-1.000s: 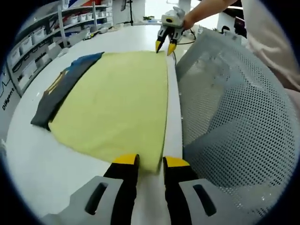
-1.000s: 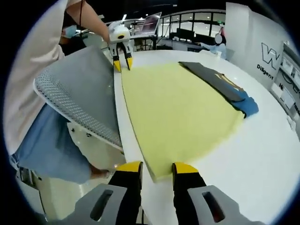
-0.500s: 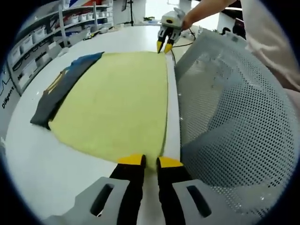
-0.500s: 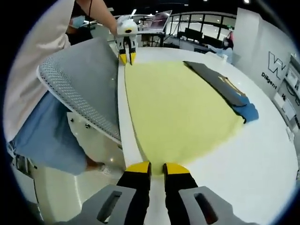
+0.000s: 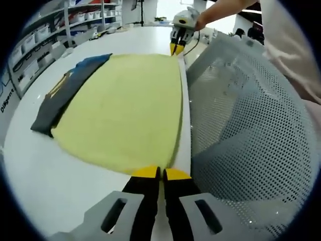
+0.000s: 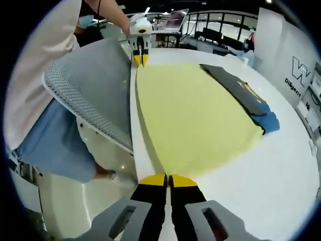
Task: Fold the garment on the visible template until the final outline fits inside the template.
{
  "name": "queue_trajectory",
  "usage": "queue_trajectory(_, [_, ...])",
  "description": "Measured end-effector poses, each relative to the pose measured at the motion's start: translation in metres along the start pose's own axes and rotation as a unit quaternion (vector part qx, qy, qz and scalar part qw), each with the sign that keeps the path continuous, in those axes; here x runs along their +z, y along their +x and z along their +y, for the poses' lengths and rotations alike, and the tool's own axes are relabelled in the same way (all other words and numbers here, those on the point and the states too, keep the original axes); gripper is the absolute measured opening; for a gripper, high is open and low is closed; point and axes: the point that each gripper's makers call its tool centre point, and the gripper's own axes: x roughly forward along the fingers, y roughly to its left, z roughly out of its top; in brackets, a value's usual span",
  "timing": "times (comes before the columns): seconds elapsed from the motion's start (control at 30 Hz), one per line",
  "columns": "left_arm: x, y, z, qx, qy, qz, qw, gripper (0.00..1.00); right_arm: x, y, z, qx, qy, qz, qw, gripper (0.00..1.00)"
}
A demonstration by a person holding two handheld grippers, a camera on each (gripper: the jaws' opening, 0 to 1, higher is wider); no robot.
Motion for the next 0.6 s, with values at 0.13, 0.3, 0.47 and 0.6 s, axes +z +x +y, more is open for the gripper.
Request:
queue_trajectory(0.13, [0.002, -0.004, 0.000, -0.010, -0.003, 0.000, 0.9999, 0.01, 0.004, -0.004, 0.002, 0.014, -0.003, 0.001, 0.9999, 0.00])
queue_trajectory(0.3, [0.011, -0.016, 0.004, -0.016, -0.008, -0.008, 0.9998, 0.01, 0.013, -0.015, -0.005, 0.018, 0.001, -0.004, 0.9998, 0.00])
queue_trajectory(0.47, [0.027, -0.036, 0.025, -0.002, -0.028, -0.034, 0.9990, 0.01, 0.024, -0.024, -0.018, 0.012, 0.001, -0.012, 0.9999, 0.00])
queue_trajectory(0.6, [0.039, -0.048, 0.036, 0.003, -0.021, -0.038, 0.9991, 0.01, 0.037, -0.033, -0.034, 0.000, 0.004, -0.022, 0.9998, 0.00])
